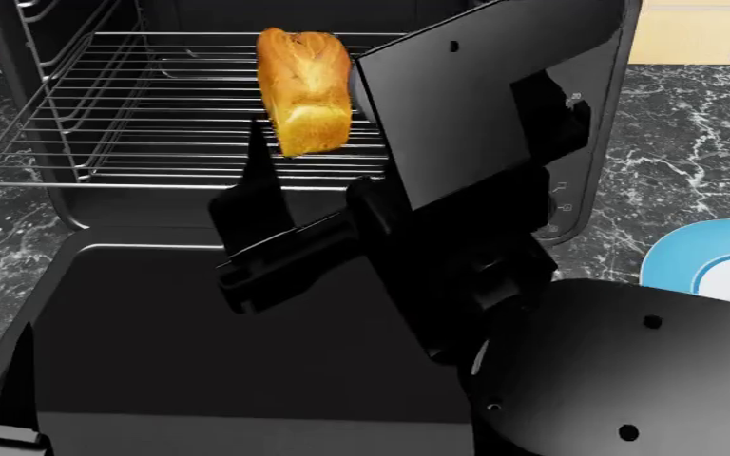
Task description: Pick the bread from the top rack and place it on the plate on the counter.
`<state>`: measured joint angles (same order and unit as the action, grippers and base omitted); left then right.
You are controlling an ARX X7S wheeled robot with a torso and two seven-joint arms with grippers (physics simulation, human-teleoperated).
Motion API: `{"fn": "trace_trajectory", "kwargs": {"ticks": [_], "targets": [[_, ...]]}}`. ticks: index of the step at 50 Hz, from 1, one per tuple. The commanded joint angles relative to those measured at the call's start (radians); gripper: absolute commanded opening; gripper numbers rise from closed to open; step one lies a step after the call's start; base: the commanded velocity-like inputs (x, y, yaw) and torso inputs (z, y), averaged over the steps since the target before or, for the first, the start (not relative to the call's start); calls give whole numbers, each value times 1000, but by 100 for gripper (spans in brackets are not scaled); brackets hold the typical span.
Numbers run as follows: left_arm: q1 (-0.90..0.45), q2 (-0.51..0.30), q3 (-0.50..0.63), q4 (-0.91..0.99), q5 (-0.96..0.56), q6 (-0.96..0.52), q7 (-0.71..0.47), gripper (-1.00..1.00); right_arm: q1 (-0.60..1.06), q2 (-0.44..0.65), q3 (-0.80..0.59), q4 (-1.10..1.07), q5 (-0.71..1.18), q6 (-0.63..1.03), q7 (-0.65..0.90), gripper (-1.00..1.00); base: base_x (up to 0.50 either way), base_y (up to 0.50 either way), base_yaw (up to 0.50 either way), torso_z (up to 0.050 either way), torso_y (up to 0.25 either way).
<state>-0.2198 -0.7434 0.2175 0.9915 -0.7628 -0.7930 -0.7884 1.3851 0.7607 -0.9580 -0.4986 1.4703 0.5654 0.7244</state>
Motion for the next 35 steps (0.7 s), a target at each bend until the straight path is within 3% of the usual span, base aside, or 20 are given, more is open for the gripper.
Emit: {"fn": "trace_trajectory", "kwargs": {"ticks": [1, 35], "targets": [[14, -16, -3, 3, -7, 17, -6, 100, 12, -41, -13, 60, 10, 15, -24, 100, 0, 0, 0, 0, 0], [19, -34, 23, 2, -4, 45, -19, 100, 46, -116, -35, 258, 12, 47, -99, 100, 0, 0, 0, 0, 0]]}}
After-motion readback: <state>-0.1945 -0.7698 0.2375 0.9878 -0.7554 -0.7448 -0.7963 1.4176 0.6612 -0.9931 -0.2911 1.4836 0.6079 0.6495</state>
